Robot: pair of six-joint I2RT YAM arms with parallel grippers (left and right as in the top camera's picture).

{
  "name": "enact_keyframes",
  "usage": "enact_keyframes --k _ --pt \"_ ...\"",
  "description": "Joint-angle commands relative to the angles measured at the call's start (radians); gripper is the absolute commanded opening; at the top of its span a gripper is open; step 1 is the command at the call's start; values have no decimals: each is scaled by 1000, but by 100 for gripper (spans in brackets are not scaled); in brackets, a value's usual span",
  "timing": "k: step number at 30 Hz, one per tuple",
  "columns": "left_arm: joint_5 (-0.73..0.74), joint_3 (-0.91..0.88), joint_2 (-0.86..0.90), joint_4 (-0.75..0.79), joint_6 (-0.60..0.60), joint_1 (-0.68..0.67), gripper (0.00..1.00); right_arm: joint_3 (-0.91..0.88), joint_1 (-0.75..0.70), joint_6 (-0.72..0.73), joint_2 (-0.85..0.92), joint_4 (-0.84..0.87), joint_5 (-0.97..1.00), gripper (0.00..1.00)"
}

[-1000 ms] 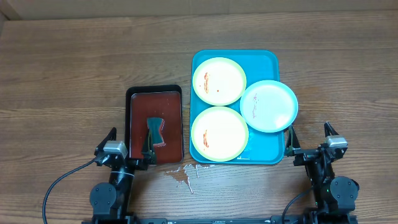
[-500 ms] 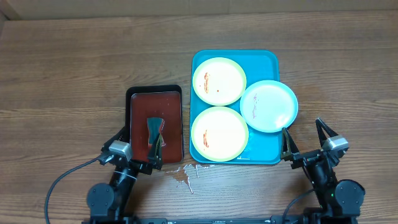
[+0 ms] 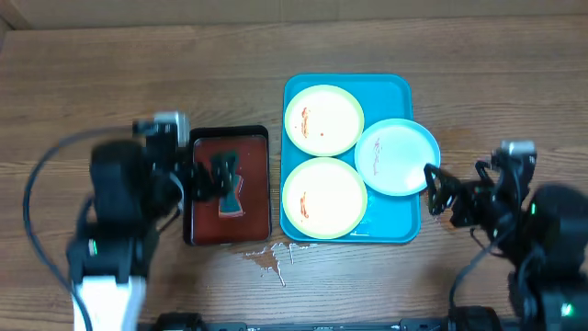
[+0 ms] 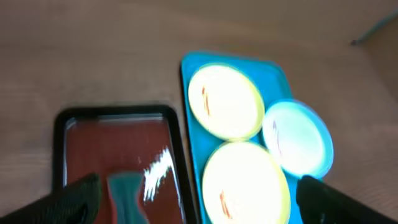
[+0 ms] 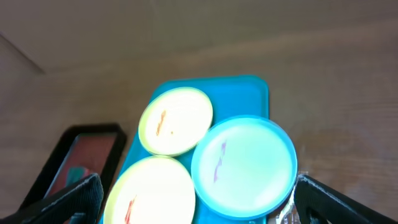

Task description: Clean dirty plates on tray and stack at the side

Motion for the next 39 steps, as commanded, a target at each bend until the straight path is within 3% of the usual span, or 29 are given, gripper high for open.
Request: enact_keyframes --k 1,5,9,10,12,15,18,24,32,36,39 --pt "37 207 187 -150 18 5 100 131 -2 5 137 -50 -60 100" --pt "85 328 335 -275 -24 5 100 146 -2 4 246 -23 -307 100" --pt "163 329 389 -322 -16 5 99 146 24 24 323 -5 -453 100" --pt "153 329 400 -339 -16 4 88 146 43 35 339 -17 -443 100" --pt "101 328 422 -380 -16 0 76 145 109 61 373 -64 -338 100" --pt "-21 328 441 -435 -27 -14 71 132 225 142 414 -112 -108 100" --pt "-107 328 442 -473 -34 -31 66 98 367 251 472 -109 60 93" --pt "-325 328 438 -529 -106 -77 66 61 522 406 684 -78 321 80" --pt "-323 328 439 -529 -106 -88 72 60 519 390 943 37 290 53" --pt "-311 315 444 -514 -110 -88 74 60 507 370 1028 66 293 49" --pt "-259 284 451 -482 -117 -90 73 60 476 370 1060 73 297 37"
